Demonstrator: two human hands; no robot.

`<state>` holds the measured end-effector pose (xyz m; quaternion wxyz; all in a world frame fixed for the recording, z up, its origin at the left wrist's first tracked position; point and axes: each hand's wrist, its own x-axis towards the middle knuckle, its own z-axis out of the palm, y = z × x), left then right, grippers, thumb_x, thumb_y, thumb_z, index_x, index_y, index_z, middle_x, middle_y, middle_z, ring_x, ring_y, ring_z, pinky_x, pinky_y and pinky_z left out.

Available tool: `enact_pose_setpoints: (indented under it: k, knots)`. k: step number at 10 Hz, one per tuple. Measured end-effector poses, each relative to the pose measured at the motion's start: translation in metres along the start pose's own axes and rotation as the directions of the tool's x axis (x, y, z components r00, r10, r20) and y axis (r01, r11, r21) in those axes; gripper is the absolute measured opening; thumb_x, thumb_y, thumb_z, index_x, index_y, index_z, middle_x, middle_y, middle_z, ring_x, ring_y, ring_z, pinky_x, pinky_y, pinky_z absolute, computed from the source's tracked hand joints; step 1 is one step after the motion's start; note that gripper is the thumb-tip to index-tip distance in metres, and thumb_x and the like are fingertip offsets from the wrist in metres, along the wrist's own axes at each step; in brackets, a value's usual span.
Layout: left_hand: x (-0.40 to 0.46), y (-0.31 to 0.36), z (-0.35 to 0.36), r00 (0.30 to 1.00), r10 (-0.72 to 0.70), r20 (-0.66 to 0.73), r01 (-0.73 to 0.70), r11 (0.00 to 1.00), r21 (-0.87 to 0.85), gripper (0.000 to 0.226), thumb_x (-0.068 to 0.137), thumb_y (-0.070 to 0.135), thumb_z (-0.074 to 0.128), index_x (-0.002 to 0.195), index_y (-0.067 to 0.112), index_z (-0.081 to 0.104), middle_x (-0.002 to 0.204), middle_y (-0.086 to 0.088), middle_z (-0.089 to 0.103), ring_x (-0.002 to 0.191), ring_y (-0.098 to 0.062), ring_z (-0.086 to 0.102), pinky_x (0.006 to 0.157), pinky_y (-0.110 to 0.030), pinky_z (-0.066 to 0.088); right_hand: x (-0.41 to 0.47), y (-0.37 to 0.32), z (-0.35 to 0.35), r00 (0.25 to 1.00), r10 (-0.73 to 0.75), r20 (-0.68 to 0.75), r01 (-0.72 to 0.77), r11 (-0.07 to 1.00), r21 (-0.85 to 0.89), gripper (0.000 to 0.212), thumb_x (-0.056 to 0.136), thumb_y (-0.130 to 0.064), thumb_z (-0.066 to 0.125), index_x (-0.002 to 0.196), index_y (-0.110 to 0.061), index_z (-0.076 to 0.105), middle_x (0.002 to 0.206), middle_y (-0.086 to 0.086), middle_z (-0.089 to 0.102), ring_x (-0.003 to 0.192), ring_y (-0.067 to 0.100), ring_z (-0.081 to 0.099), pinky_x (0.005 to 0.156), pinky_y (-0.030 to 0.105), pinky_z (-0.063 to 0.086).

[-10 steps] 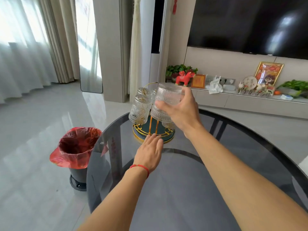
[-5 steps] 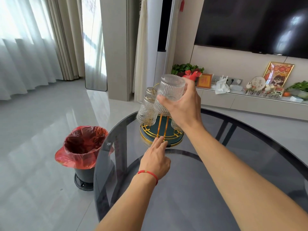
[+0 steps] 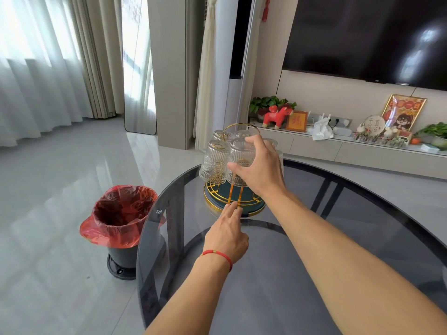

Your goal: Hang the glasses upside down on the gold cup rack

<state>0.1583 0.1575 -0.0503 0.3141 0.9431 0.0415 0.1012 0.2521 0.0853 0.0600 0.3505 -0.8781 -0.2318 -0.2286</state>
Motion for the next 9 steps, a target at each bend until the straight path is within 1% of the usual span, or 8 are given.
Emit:
enact_pose_setpoints:
  k: [1, 2, 4, 5, 6, 7, 8, 9]
  knots:
    - [0.000, -0.001, -0.001, 1.000, 0.013, 0.001, -0.013, 1.000, -0.001, 0.070, 0.090, 0.006, 0.054, 0.156, 0.016, 0.032, 0.169, 0.001, 0.019, 0.156, -0.017, 0.012, 0.123, -0.036, 0.028, 0.000, 0.005, 0.005, 1.000, -0.024, 0.006, 0.024, 0.999, -0.039, 0.067, 0.072, -0.045, 0.088, 0.126, -0.016, 0.059, 0.122, 0.008, 0.066, 0.118, 0.028, 0.058, 0.104, 0.043, 0.046]
    - [-0.001, -0.001, -0.001, 1.000, 0.026, -0.002, -0.026, 1.000, 0.007, 0.070, 0.089, 0.006, 0.054, 0.155, 0.015, 0.032, 0.169, 0.002, 0.020, 0.156, -0.016, 0.011, 0.121, -0.034, 0.027, 0.000, 0.008, 0.010, 0.997, -0.079, 0.027, 0.082, 0.987, -0.138, 0.066, 0.070, -0.049, 0.088, 0.121, -0.017, 0.061, 0.116, 0.004, 0.068, 0.113, 0.029, 0.059, 0.103, 0.042, 0.039]
    - [-0.002, 0.000, -0.004, 0.999, 0.022, 0.024, -0.022, 0.999, 0.024, 0.072, 0.090, 0.006, 0.054, 0.157, 0.014, 0.029, 0.169, 0.000, 0.017, 0.156, -0.019, 0.010, 0.123, -0.035, 0.025, 0.000, 0.016, 0.014, 0.990, -0.136, -0.019, 0.129, 0.966, -0.222, 0.063, 0.070, -0.063, 0.079, 0.105, -0.012, 0.064, 0.113, 0.004, 0.065, 0.113, 0.029, 0.054, 0.101, 0.040, 0.041]
    - [-0.002, 0.000, -0.004, 0.999, 0.023, 0.033, -0.023, 0.999, 0.024, 0.072, 0.090, 0.006, 0.054, 0.157, 0.014, 0.028, 0.170, 0.000, 0.014, 0.157, -0.018, 0.007, 0.123, -0.035, 0.023, 0.001, 0.018, 0.016, 0.990, -0.140, -0.023, 0.126, 0.939, -0.319, 0.073, 0.072, -0.078, 0.062, 0.105, -0.012, 0.067, 0.114, 0.004, 0.066, 0.114, 0.029, 0.056, 0.109, 0.046, 0.038]
    - [-0.002, -0.001, -0.004, 0.999, 0.015, 0.049, -0.017, 0.999, 0.032, 0.072, 0.091, 0.007, 0.055, 0.157, 0.015, 0.028, 0.170, 0.000, 0.012, 0.157, -0.018, 0.007, 0.123, -0.036, 0.023, -0.002, 0.019, 0.015, 0.991, -0.132, -0.009, 0.118, 0.908, -0.402, 0.080, 0.076, -0.082, 0.049, 0.111, -0.013, 0.068, 0.113, 0.005, 0.067, 0.111, 0.030, 0.058, 0.107, 0.047, 0.039]
    - [-0.003, 0.002, -0.007, 0.999, 0.014, 0.029, -0.015, 1.000, 0.027, 0.069, 0.090, 0.007, 0.055, 0.155, 0.014, 0.033, 0.168, 0.000, 0.022, 0.155, -0.020, 0.017, 0.119, -0.037, 0.031, -0.002, 0.021, 0.015, 0.990, -0.125, 0.068, 0.142, 0.887, -0.439, 0.081, 0.081, -0.082, 0.046, 0.118, -0.012, 0.063, 0.119, 0.007, 0.065, 0.116, 0.031, 0.057, 0.111, 0.048, 0.035]
    - [-0.009, 0.011, -0.016, 0.999, 0.012, -0.049, -0.012, 1.000, 0.005, 0.055, 0.088, 0.007, 0.056, 0.142, 0.011, 0.050, 0.150, -0.004, 0.046, 0.135, -0.026, 0.048, 0.105, -0.037, 0.046, -0.006, 0.016, 0.006, 0.985, -0.103, 0.141, 0.151, 0.911, -0.384, 0.085, 0.090, -0.074, 0.049, 0.142, -0.007, 0.052, 0.150, 0.015, 0.048, 0.146, 0.034, 0.040, 0.126, 0.054, 0.012]
    - [-0.012, 0.018, -0.027, 0.966, -0.078, -0.248, 0.062, 0.995, -0.073, 0.038, 0.086, 0.007, 0.055, 0.122, 0.011, 0.066, 0.127, -0.009, 0.066, 0.116, -0.030, 0.062, 0.093, -0.040, 0.050, -0.020, 0.017, -0.006, 0.983, -0.168, 0.072, 0.182, 0.933, -0.311, 0.076, 0.095, -0.062, 0.039, 0.147, -0.007, 0.050, 0.158, 0.016, 0.042, 0.152, 0.032, 0.034, 0.129, 0.055, 0.005]
